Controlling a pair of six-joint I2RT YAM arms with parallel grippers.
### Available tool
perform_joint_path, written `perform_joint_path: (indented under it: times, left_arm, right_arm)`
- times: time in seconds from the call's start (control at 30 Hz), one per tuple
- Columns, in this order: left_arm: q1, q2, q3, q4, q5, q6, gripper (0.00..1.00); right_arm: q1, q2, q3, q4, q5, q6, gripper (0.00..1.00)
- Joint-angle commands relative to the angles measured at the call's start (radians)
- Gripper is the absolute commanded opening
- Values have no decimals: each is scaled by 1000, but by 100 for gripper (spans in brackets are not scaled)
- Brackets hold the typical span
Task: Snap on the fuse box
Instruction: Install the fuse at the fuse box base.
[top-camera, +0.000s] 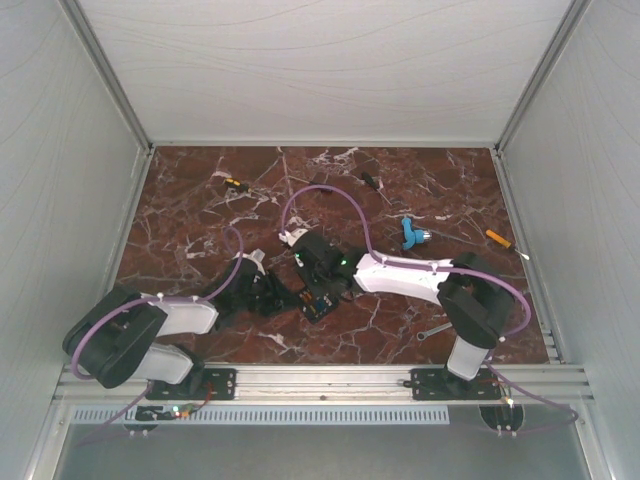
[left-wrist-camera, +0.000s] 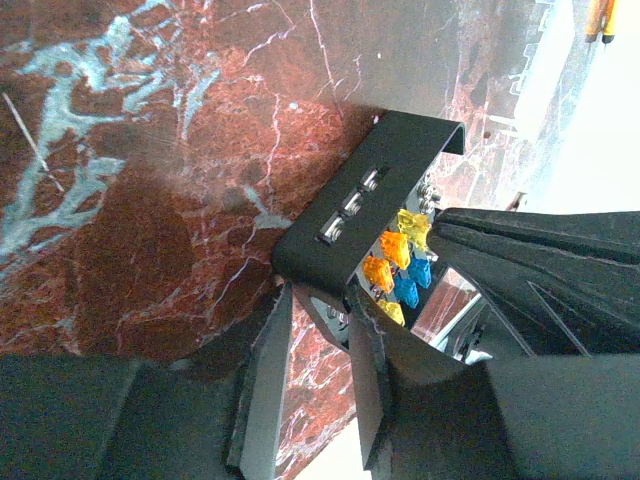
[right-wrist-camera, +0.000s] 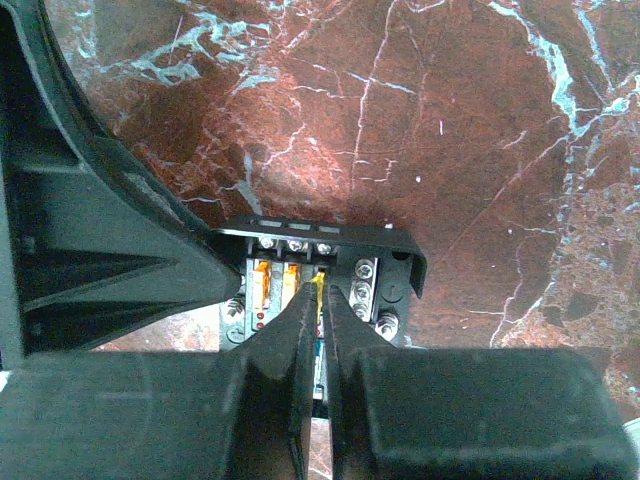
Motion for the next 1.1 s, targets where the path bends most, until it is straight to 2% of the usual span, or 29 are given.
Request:
perform_joint_path:
  times: [0.0,0.53,0.73,1.07]
  left_arm:
    - [5,11,21,37,15,-9,29]
    - [5,13,19,39,17,-9,29]
    - [5,11,19,37,14,-9,28]
    - [6,3,14,33,12,-8,28]
  right_arm:
    - [-3,29,40,-40,-7,-17,2]
    - [-9,127,79,-260,-18,-7,0]
    - [-11,136,59,-282,-22,-9,0]
    - [-31,269,120,-302,12,-11,0]
